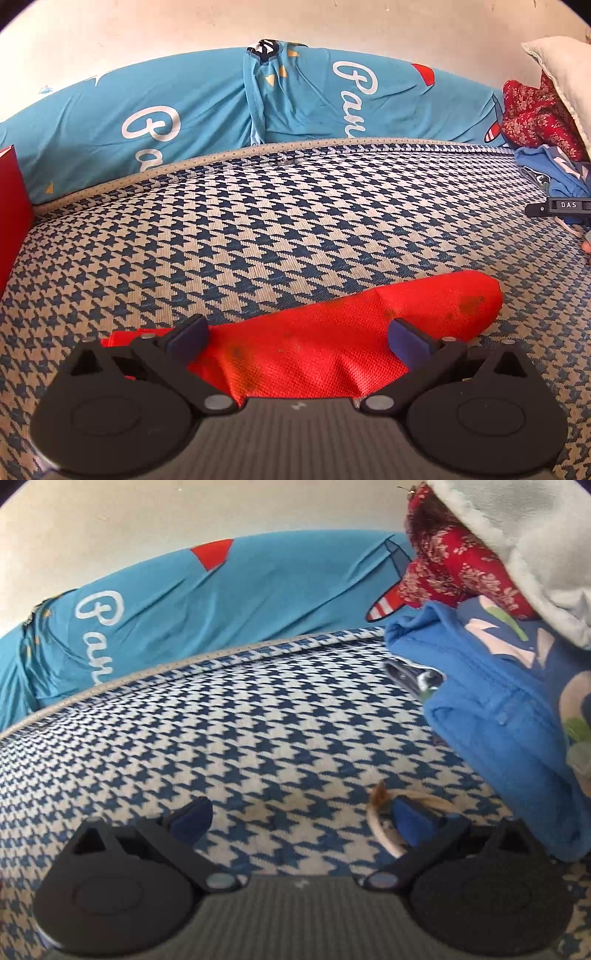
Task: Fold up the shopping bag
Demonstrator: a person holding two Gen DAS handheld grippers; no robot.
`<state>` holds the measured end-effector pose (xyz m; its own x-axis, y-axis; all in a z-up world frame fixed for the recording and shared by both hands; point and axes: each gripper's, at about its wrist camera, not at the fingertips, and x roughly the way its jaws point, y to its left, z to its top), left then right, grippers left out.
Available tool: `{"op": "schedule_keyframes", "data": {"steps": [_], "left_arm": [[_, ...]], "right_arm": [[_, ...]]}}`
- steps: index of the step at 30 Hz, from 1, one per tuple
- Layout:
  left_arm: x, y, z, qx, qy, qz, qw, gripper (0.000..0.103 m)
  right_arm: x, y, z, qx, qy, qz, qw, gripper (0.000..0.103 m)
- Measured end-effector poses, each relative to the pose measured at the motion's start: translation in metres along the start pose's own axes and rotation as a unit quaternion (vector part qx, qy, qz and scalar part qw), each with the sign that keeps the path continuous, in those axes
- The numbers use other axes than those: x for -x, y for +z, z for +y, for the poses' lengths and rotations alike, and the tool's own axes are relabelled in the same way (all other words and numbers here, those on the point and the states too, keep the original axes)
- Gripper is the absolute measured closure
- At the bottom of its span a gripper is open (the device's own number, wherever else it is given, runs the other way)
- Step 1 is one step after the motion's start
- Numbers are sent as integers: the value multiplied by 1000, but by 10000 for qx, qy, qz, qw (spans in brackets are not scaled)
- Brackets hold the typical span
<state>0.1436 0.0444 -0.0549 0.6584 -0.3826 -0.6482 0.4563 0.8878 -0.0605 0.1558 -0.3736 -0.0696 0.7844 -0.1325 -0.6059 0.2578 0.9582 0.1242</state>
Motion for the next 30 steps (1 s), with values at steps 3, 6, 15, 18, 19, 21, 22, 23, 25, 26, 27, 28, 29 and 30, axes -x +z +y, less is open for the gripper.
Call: {"op": "schedule_keyframes", "data": {"steps": [3, 6, 15, 18, 19, 21, 22, 23, 25, 26, 27, 28, 29, 30], "left_arm": [[-1, 1, -1, -2, 2, -7, 10000, 0], [6, -2, -13, 101, 123, -15, 9999, 0], [8, -2, -16, 106, 126, -38, 9999, 0], [9, -1, -15, 102, 127, -39, 9999, 0], [9, -1, -15, 99, 124, -39, 9999, 0], [8, 0, -15, 98, 121, -41, 9999, 0], [8, 0, -14, 97, 119, -42, 9999, 0], [8, 0, -14, 94, 120, -44, 9999, 0], [8, 1, -14, 93, 119, -47, 9999, 0], [7, 1, -14, 93, 118, -49, 9999, 0], [6, 2, -14, 94, 118, -50, 9999, 0], [5, 3, -13, 95, 117, -51, 9999, 0], [5, 3, -13, 96, 116, -54, 9999, 0], [4, 4, -13, 97, 114, -55, 9999, 0]], "right_arm": [[5, 0, 8, -143, 544, -37, 9984, 0], [13, 5, 20, -311, 1478, -100, 9885, 0], [31, 13, 91, 817, 2338, 230, 9686, 0], [30, 10, 94, 869, 2035, 396, 9744, 0], [33, 10, 92, 861, 1782, 309, 9797, 0], [40, 10, 83, 734, 1247, 46, 9895, 0], [43, 11, 75, 561, 881, -68, 9945, 0], [46, 12, 67, 381, 493, -160, 9979, 0], [48, 13, 51, 43, -175, -199, 9996, 2], [46, 13, 43, -108, -421, -105, 9990, 6], [42, 11, 37, -223, -483, 8, 9986, 10], [39, 8, 31, -327, -492, 128, 9982, 11], [35, 6, 25, -431, -500, 248, 9975, 11], [31, 3, 19, -535, -509, 367, 9966, 11]]}}
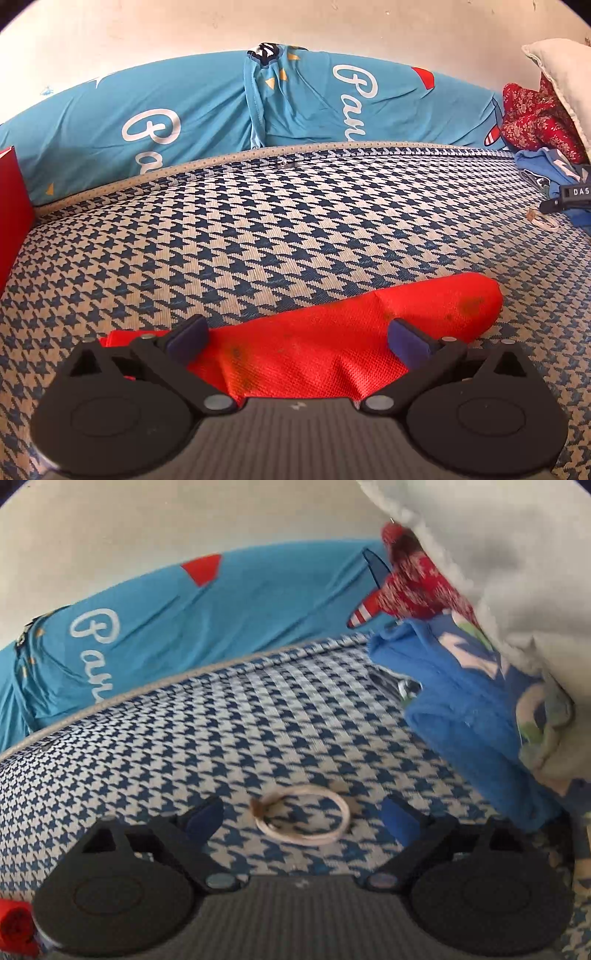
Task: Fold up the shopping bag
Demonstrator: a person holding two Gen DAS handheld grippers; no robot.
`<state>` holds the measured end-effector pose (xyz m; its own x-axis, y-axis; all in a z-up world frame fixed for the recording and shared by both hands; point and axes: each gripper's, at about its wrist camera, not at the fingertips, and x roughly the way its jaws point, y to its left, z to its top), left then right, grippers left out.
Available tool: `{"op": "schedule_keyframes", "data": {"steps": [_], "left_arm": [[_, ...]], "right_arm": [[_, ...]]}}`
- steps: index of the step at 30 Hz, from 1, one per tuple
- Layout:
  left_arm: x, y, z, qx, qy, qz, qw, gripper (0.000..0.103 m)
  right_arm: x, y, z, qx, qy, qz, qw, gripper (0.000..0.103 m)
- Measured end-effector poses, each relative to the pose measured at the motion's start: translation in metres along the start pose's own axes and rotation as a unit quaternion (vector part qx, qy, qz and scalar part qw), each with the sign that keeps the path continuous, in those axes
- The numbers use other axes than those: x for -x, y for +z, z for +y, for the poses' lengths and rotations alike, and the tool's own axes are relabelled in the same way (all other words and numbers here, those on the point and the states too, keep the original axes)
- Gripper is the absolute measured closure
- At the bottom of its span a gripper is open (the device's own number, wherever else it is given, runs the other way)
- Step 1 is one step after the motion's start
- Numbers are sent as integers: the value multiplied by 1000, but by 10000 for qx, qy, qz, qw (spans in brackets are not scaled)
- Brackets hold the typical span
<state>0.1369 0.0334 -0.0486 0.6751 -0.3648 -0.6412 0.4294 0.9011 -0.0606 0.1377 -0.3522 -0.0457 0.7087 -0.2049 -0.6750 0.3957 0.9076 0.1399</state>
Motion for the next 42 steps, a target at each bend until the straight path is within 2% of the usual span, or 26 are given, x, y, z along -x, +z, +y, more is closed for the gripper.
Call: {"op": "schedule_keyframes", "data": {"steps": [5, 8, 10, 12, 14, 15, 17, 18, 20, 22, 23, 24, 28, 30, 31, 34, 37, 39, 42], "left_arm": [[0, 1, 1, -13, -13, -14, 10000, 0], [1, 0, 0, -3, 0, -15, 10000, 0], [3, -2, -2, 20, 24, -21, 10000, 0], [3, -2, -3, 31, 39, -20, 10000, 0], [4, -2, -4, 43, 54, -20, 10000, 0], [4, -2, -5, 50, 62, -20, 10000, 0], [5, -2, -6, 68, 83, -23, 9999, 0], [5, -2, -6, 77, 91, -23, 9999, 0], [4, -2, -5, 79, 84, -26, 9999, 0], [4, -2, -5, 75, 77, -29, 9999, 0], [4, -2, -4, 73, 73, -33, 9999, 0], [4, -2, -4, 71, 69, -36, 9999, 0], [5, -2, -6, 98, 97, -44, 9999, 0], [5, -3, -7, 107, 108, -50, 9999, 0], [5, -3, -6, 104, 105, -52, 9999, 0], [5, -2, -5, 99, 99, -60, 9999, 0], [4, -2, -4, 94, 90, -64, 9999, 0], [4, -2, -4, 89, 89, -70, 9999, 0], [3, -1, -2, 87, 89, -72, 9999, 0]], "right_arm": [[-17, -4, -1, 50, 93, 56, 9999, 10], [-25, -6, 8, 325, -94, 55, 9994, 11], [-27, -7, 11, 376, -143, -29, 9992, 15], [-28, -7, 13, 390, -145, -108, 9991, 26], [-27, -7, 19, 433, -29, -142, 9990, 34], [-27, -7, 24, 500, 76, -143, 9986, 35], [-29, -5, 44, 636, 666, -54, 9957, 35], [-25, -4, 56, 719, 1187, 34, 9903, 35], [-16, -3, 81, 887, 2332, 230, 9681, 36], [2, -4, 101, 1207, 2808, 46, 9521, 32], [12, -4, 111, 1376, 3001, -70, 9439, 24], [20, -4, 118, 1489, 3006, -175, 9419, 17], [34, 0, 120, 1360, 2870, -335, 9476, 8], [41, 4, 111, 1049, 2513, -441, 9612, 0], [43, 6, 108, 916, 2329, -486, 9670, 0], [42, 9, 93, 396, 1412, -414, 9883, 0], [41, -2, 78, -8, 594, -88, 9982, 0], [36, -8, 77, -55, 329, 207, 9992, 0], [25, -17, 80, 22, 206, 950, 9953, 0]]}}
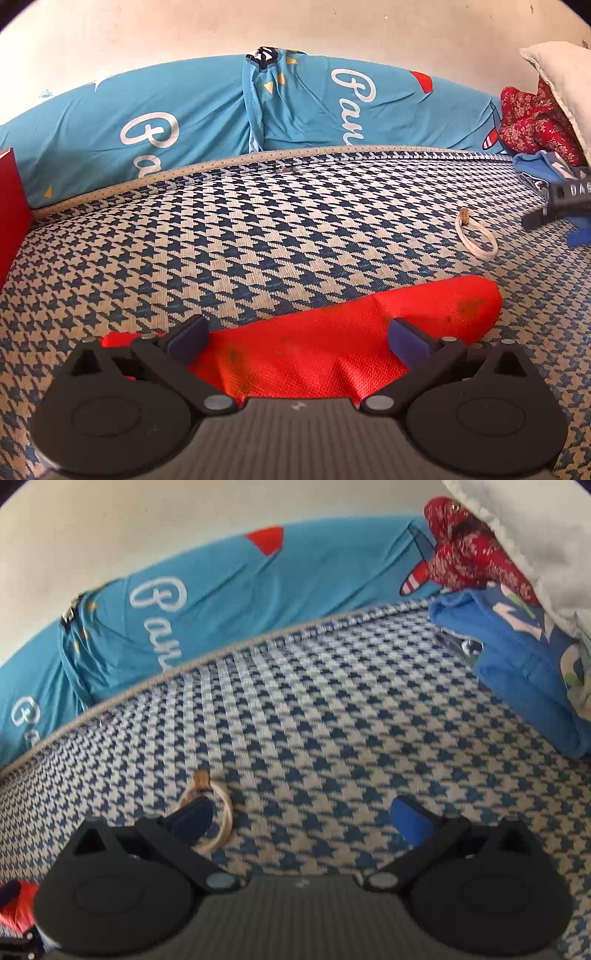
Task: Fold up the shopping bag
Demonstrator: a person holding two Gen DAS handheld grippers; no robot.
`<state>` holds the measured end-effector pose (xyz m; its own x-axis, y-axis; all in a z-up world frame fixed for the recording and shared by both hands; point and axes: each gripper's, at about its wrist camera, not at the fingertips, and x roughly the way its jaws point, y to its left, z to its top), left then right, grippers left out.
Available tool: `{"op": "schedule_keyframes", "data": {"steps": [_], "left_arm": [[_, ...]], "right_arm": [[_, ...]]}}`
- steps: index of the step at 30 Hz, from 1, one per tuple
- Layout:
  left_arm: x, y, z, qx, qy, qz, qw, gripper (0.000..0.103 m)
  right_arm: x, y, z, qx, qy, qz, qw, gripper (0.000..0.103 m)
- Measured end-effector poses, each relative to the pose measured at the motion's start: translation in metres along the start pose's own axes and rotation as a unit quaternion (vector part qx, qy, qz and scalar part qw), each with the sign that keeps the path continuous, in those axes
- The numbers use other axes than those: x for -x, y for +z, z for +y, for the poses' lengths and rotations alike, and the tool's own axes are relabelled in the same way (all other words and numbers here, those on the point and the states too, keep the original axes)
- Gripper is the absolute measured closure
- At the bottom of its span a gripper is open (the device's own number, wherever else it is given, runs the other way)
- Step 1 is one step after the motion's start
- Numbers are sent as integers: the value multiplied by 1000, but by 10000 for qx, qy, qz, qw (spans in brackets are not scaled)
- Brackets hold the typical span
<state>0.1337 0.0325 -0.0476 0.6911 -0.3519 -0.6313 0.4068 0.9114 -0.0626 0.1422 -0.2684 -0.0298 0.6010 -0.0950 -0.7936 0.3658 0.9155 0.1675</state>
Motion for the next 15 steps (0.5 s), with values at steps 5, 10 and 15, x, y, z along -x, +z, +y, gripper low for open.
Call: {"op": "schedule_keyframes", "data": {"steps": [5, 10, 15], "left_arm": [[2, -2, -1, 28, 27, -6, 10000, 0], [1, -1, 1, 7, 6, -20, 10000, 0], [0, -1, 2, 7, -13, -22, 10000, 0]], "right_arm": [[-14, -2, -1, -169, 88, 462, 9988, 14], [-22, 6, 8, 62, 90, 255, 9996, 34], [-30, 6, 34, 772, -332, 86, 9964, 33]]}}
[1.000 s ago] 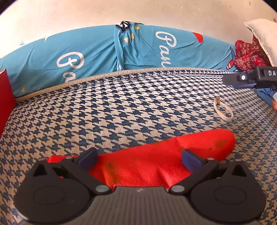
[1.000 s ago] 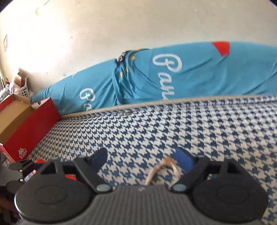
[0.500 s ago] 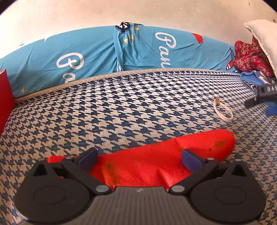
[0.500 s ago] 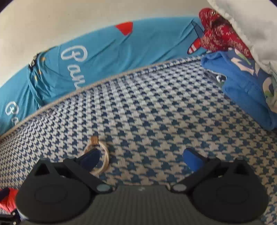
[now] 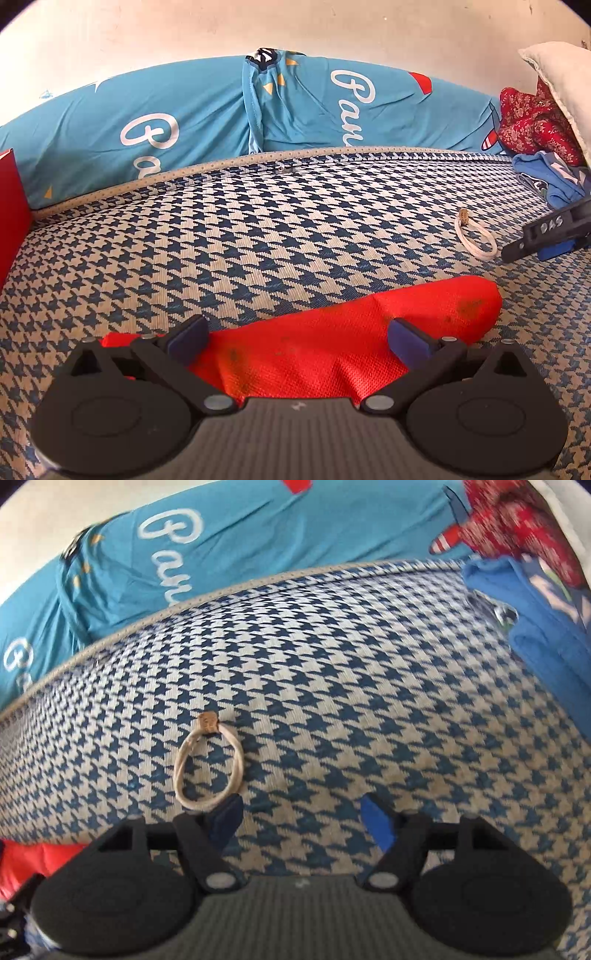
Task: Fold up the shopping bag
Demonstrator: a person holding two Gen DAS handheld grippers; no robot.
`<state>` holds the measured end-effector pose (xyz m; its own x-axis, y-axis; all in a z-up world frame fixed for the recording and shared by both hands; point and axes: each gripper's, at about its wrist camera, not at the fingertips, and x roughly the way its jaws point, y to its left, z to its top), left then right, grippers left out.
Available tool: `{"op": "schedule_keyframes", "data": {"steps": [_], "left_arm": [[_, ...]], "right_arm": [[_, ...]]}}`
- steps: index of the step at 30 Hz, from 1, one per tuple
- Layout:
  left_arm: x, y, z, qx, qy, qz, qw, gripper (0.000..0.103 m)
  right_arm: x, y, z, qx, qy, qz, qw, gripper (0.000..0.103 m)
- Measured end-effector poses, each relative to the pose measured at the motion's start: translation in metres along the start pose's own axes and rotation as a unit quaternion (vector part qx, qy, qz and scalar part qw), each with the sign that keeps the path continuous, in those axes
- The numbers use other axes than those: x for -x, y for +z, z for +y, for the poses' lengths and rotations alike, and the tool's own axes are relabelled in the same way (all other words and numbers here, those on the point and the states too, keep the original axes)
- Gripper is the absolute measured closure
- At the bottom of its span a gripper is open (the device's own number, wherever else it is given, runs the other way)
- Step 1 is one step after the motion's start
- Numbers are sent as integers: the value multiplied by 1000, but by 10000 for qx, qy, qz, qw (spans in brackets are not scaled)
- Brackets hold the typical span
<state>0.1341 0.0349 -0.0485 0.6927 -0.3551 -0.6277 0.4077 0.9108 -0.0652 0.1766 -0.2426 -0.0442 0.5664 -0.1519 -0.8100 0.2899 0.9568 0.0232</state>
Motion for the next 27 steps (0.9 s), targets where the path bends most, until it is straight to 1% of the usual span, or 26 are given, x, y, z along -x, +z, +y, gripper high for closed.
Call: {"op": "schedule_keyframes", "data": {"steps": [2, 4, 6, 7, 8, 9, 10, 11, 12, 13, 14, 16, 17, 18, 20, 22, 23, 25, 26, 27], "left_arm": [[0, 0, 0, 4, 4, -2, 10000, 0], [1, 0, -1, 24, 26, -2, 10000, 0], [1, 1, -1, 27, 28, -4, 10000, 0], [0, 1, -1, 25, 26, -4, 10000, 0], [0, 1, 0, 25, 23, -6, 10000, 0], [0, 1, 0, 25, 20, -8, 10000, 0], [0, 1, 0, 25, 17, -10, 10000, 0], [0, 2, 0, 24, 15, -12, 10000, 0], [1, 2, 0, 23, 13, -14, 10000, 0], [1, 2, 0, 21, 11, -16, 10000, 0], [1, 2, 0, 19, 11, -19, 10000, 0], [1, 2, 0, 14, 9, -25, 10000, 0], [1, 2, 0, 14, 9, -28, 10000, 0], [1, 3, 0, 14, 8, -30, 10000, 0], [0, 3, -1, 10, 10, -30, 10000, 0], [1, 2, -1, 21, 15, -25, 10000, 0], [1, 2, -1, 18, 10, -25, 10000, 0], [1, 1, -1, 20, 1, -29, 10000, 0], [1, 1, -1, 20, 0, -31, 10000, 0], [1, 1, -1, 19, -1, -30, 10000, 0]], "right_arm": [[-1, 0, 12, 287, -246, -90, 9992, 33], [0, 2, 23, 550, -418, -179, 9975, 35], [1, 5, 36, 808, -500, -273, 9951, 41], [2, 5, 40, 881, -431, -306, 9947, 45], [4, 8, 45, 871, -52, -305, 9957, 51], [5, 11, 50, 840, 413, -295, 9952, 51], [6, 12, 53, 707, 788, -281, 9940, 51], [12, 16, 53, 389, 1351, -335, 9895, 50], [17, 18, 53, 200, 1597, -433, 9860, 48], [22, 21, 52, 59, 1739, -537, 9833, 48], [24, 24, 51, -53, 1689, -576, 9839, 47], [25, 30, 47, -277, 1489, -564, 9869, 41], [23, 32, 44, -403, 1396, -515, 9880, 36], [20, 32, 42, -407, 1207, -454, 9908, 32], [13, 31, 39, -342, 771, -322, 9959, 32], [4, 28, 37, -95, 314, -365, 9988, 32], [-1, 27, 37, 40, 84, -397, 9992, 32], [-7, 21, 43, 292, -580, -400, 9971, 31], [-11, 20, 45, 415, -736, -325, 9959, 29], [-17, 19, 47, 490, -724, -233, 9959, 28]]}}
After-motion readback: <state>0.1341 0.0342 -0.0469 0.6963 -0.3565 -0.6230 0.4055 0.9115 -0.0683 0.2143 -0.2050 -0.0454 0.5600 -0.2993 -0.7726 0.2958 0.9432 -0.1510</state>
